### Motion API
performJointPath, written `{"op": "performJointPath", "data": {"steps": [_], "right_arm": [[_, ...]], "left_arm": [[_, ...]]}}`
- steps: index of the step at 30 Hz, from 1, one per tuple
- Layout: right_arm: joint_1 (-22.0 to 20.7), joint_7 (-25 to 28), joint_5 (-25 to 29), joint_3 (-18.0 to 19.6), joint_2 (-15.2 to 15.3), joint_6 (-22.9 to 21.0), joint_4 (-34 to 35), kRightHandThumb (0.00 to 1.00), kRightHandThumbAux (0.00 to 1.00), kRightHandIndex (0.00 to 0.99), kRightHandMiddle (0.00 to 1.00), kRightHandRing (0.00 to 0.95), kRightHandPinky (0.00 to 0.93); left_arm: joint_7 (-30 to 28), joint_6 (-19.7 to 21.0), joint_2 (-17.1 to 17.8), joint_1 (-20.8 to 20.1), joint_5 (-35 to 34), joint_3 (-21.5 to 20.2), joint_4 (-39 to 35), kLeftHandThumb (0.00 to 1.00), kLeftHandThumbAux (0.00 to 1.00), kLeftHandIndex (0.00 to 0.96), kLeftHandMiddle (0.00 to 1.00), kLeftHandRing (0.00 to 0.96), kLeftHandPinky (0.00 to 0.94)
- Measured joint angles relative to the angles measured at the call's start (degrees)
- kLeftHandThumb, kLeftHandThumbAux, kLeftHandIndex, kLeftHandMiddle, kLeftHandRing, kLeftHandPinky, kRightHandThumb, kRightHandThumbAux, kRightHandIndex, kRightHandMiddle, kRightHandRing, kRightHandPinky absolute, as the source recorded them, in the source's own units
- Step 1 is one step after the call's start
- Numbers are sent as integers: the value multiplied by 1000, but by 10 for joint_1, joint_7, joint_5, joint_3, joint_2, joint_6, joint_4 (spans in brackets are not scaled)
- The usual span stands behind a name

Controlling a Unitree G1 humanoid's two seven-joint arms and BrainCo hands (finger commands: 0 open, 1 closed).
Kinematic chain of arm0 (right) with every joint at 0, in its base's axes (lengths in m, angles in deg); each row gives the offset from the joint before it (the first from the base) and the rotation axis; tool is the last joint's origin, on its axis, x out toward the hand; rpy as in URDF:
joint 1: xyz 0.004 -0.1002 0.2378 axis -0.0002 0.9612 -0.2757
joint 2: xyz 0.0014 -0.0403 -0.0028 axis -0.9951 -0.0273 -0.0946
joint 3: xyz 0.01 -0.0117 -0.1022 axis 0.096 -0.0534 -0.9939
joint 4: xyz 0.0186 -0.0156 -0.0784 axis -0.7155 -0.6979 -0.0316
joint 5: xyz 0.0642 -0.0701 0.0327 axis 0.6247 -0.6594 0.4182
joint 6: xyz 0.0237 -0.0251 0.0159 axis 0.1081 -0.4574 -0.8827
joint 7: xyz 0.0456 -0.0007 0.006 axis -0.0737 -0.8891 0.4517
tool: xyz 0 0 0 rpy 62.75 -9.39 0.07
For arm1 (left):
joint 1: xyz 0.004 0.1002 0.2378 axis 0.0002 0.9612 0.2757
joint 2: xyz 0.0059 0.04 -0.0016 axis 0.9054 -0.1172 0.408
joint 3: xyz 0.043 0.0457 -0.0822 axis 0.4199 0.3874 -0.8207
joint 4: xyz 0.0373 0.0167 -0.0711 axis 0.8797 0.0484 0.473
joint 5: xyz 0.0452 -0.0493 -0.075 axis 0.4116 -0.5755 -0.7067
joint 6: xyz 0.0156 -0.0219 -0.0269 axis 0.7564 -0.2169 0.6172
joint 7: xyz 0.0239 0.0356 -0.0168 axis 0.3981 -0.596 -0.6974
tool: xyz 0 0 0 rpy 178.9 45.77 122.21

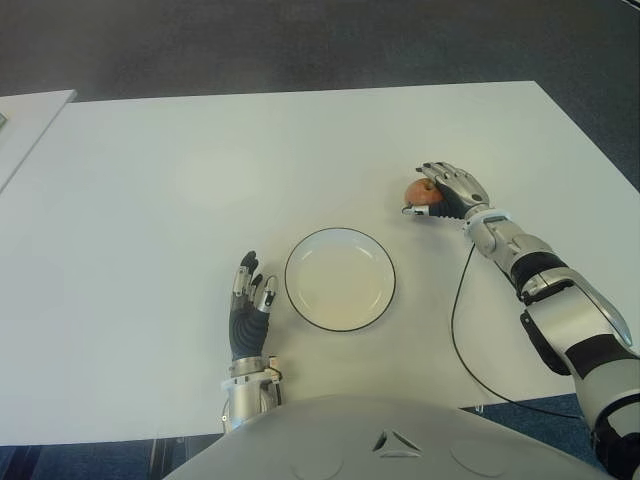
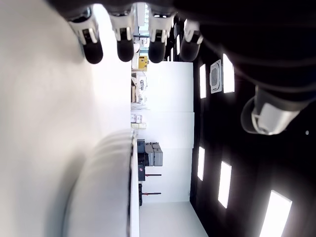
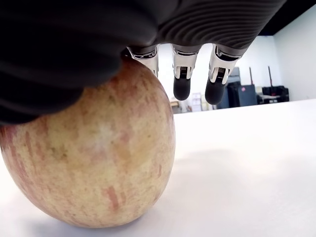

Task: Put the apples into the plate.

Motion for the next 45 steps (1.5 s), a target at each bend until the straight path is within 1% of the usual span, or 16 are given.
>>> {"op": "performJointPath", "data": {"steps": [10, 14, 17, 20, 32, 38, 40, 41, 42, 43, 45], "right_arm": [[-3, -1, 14, -1, -9, -11, -13, 268, 288, 0, 0, 0, 7], [-3, -1, 25, 3, -12, -13, -17, 276, 300, 0, 0, 0, 64], [-1, -4, 34, 9, -15, -13, -20, 287, 309, 0, 14, 23, 110], [1, -7, 44, 15, -18, -13, -22, 296, 313, 2, 30, 43, 135], [8, -16, 64, 28, -24, -13, -26, 339, 325, 59, 85, 96, 162], [13, -19, 68, 32, -25, -11, -22, 397, 353, 146, 178, 176, 227], [13, -20, 69, 34, -25, -11, -22, 450, 385, 240, 255, 245, 280], [13, -20, 70, 35, -26, -11, -23, 461, 391, 259, 271, 259, 290], [13, -20, 71, 36, -26, -9, -24, 483, 403, 299, 301, 288, 314], [13, -20, 72, 36, -26, -8, -25, 491, 408, 313, 311, 298, 322], [13, -20, 74, 36, -27, -5, -26, 526, 424, 394, 359, 351, 366]], "left_arm": [[0, -2, 0, 0, 0, 2, 1, 72, 440, 0, 0, 0, 0], [0, -4, 0, 0, -1, 4, 1, 70, 440, 0, 0, 0, 0], [0, -4, 0, 1, -1, 7, 0, 68, 438, 0, 0, 0, 0], [0, -3, 0, 1, -2, 9, -3, 68, 438, 0, 0, 0, 0], [-2, -4, 2, 2, -1, 12, -5, 46, 416, 0, 0, 0, 0], [-4, -8, 2, 3, -1, 13, -3, 38, 412, 0, 0, 0, 0], [-4, -9, 2, 3, -1, 13, -3, 39, 418, 0, 0, 0, 0], [-4, -10, 2, 3, -1, 13, -3, 39, 420, 0, 0, 0, 0], [-5, -10, 2, 3, -2, 13, -2, 40, 423, 0, 0, 0, 0], [-5, -10, 2, 3, -2, 13, -2, 40, 424, 0, 0, 0, 0], [-5, -11, 2, 3, -2, 13, -2, 40, 429, 0, 0, 0, 0]]}}
